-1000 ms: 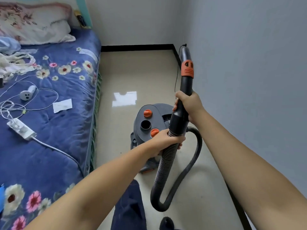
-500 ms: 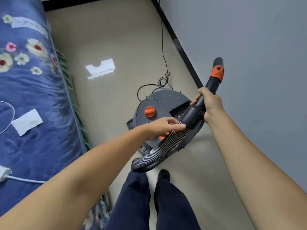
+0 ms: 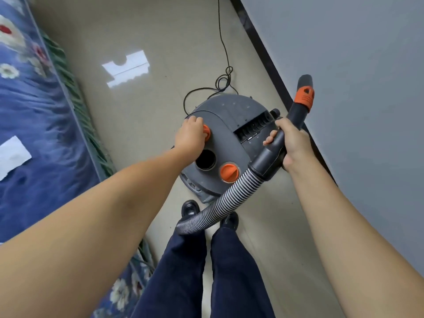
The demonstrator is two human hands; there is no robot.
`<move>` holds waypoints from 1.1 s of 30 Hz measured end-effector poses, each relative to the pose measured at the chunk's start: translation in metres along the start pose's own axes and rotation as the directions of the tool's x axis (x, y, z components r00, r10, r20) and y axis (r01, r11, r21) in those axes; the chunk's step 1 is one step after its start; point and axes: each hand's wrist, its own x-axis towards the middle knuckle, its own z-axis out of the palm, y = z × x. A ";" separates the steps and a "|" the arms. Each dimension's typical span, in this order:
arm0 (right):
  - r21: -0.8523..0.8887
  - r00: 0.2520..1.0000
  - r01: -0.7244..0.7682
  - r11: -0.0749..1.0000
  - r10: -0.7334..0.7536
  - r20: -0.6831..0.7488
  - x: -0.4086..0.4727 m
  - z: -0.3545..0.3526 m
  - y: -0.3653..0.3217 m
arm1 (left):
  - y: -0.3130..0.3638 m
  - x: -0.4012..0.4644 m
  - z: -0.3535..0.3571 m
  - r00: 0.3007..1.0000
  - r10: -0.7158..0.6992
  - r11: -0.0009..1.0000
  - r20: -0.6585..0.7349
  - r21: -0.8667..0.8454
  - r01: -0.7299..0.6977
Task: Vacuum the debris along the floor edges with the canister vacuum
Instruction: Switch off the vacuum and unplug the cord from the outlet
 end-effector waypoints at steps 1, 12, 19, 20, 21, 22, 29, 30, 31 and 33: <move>-0.015 1.000 -0.004 1.000 0.004 -0.004 0.000 -0.003 0.001 | 0.001 0.000 0.002 1.000 -0.026 0.999 -0.011 -0.034 0.026; 0.002 0.999 0.046 0.999 -0.046 -0.021 -0.026 0.005 -0.040 | 0.042 -0.044 -0.036 0.999 -0.006 0.955 0.043 -0.297 0.019; 0.077 0.992 0.123 0.989 -0.121 -0.034 -0.072 0.015 -0.095 | 0.046 -0.119 -0.083 0.902 0.343 0.723 0.262 -0.686 -0.075; 0.084 0.989 0.146 0.986 -0.142 -0.048 -0.078 0.015 -0.101 | 0.042 -0.123 -0.085 0.894 0.364 0.755 0.261 -0.645 -0.119; 0.073 0.984 0.172 0.982 -0.167 -0.068 -0.083 0.015 -0.104 | 0.041 -0.125 -0.086 0.888 0.374 0.785 0.268 -0.601 -0.150; 0.057 0.979 0.194 0.979 -0.189 -0.080 -0.088 0.014 -0.106 | 0.040 -0.127 -0.087 0.887 0.371 0.817 0.275 -0.551 -0.171; -0.475 0.942 0.229 0.850 -0.317 -0.113 -0.090 -0.023 -0.109 | 0.046 -0.118 -0.135 0.868 0.428 0.903 0.253 -0.169 -0.396; -0.637 0.908 0.267 0.724 -0.410 -0.085 -0.089 -0.029 -0.110 | 0.049 -0.118 -0.145 0.862 0.434 0.901 0.261 -0.110 -0.420; -0.795 0.856 0.300 0.527 -0.516 -0.019 -0.089 -0.033 -0.110 | 0.053 -0.117 -0.155 0.855 0.439 0.896 0.275 -0.057 -0.441; -0.922 0.726 0.377 0.085 -0.645 0.238 -0.096 -0.036 -0.111 | 0.060 -0.119 -0.175 0.849 0.442 0.884 0.289 0.019 -0.467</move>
